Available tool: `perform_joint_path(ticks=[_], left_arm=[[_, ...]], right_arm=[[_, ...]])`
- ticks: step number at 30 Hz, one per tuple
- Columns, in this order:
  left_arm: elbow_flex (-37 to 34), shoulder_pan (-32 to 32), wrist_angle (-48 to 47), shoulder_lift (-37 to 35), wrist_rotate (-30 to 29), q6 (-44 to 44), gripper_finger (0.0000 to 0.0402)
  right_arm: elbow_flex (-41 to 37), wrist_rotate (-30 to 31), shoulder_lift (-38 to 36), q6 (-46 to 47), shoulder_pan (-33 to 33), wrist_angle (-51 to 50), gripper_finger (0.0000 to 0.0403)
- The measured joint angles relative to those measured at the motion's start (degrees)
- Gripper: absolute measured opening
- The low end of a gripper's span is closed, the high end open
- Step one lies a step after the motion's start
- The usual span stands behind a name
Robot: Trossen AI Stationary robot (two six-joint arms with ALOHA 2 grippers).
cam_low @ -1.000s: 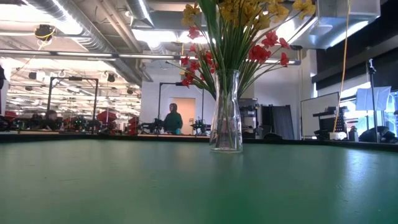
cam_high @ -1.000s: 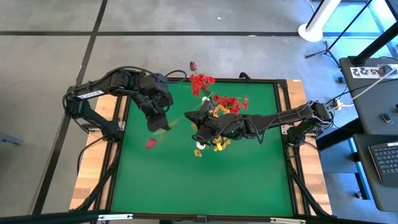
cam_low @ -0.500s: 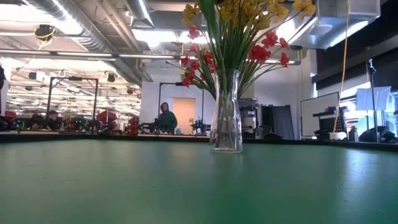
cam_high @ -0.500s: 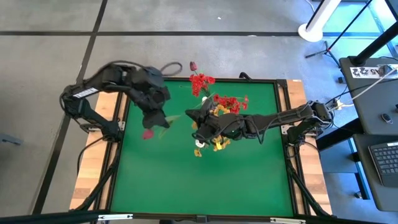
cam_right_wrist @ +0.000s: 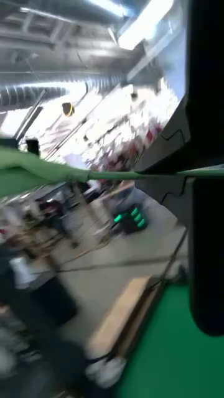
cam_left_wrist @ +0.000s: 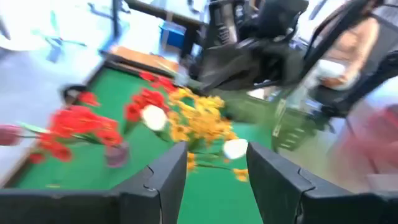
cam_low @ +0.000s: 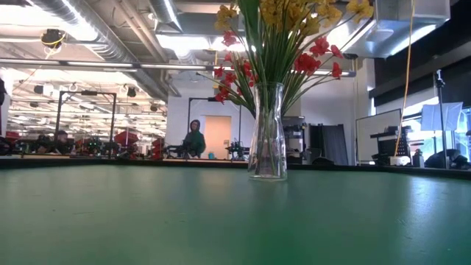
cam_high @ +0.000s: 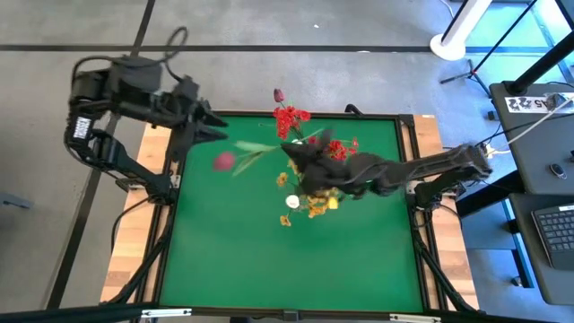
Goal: Sort flowers into vase by color
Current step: Put the red tulip into the violet vase
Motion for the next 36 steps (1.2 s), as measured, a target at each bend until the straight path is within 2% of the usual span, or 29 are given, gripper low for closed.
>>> perform_joint_path(ticks=[3, 6, 10, 14, 17, 21, 26, 31, 33, 36], left_arm=[[-1.1, -0.4, 0.2, -1.5, -1.7, 3.1, 0.0160], [-4.5, -2.1, 3.6, -2.7, -1.6, 5.7, 0.0151], [-12.9, -4.2, 11.3, -4.6, -1.6, 9.9, 0.0135], [-23.1, -4.4, 17.4, -7.2, -1.6, 13.7, 0.0117], [-30.9, -3.5, 24.1, -10.5, -2.2, 15.6, 0.0101], [-40.5, -0.4, 33.0, -16.1, -2.9, 16.2, 0.0081], [-52.9, 4.8, 42.8, -22.2, -3.7, 13.6, 0.0061], [-63.6, 8.3, 51.1, -25.3, -3.8, 10.2, 0.0047], [-67.2, 8.7, 54.3, -25.8, -3.8, 10.1, 0.0042], [-71.5, 8.8, 59.6, -25.7, -3.8, 10.0, 0.0036]], right_arm=[[0.0, -5.0, -5.5, 10.3, -0.3, -6.0, 0.0002], [0.0, -12.6, -12.0, 21.1, -2.2, -12.3, 0.0001], [-0.6, -20.6, -19.5, 32.0, -6.1, -19.4, 0.0001], [-7.7, -24.1, -26.9, 38.9, -10.6, -19.1, 0.0001], [-17.1, -24.2, -32.4, 41.7, -13.7, -14.1, 0.0000], [-32.4, -24.8, -39.6, 45.4, -18.4, -0.4, 0.0000], [-47.8, -26.1, -45.2, 48.2, -25.0, 15.8, 0.0000], [-56.1, -19.0, -45.5, 51.2, -31.2, 19.4, 0.0000], [-58.3, -20.5, -44.5, 53.6, -34.4, 20.2, 0.0000], [-61.0, -26.4, -42.5, 57.3, -38.8, 24.4, 0.0000]])
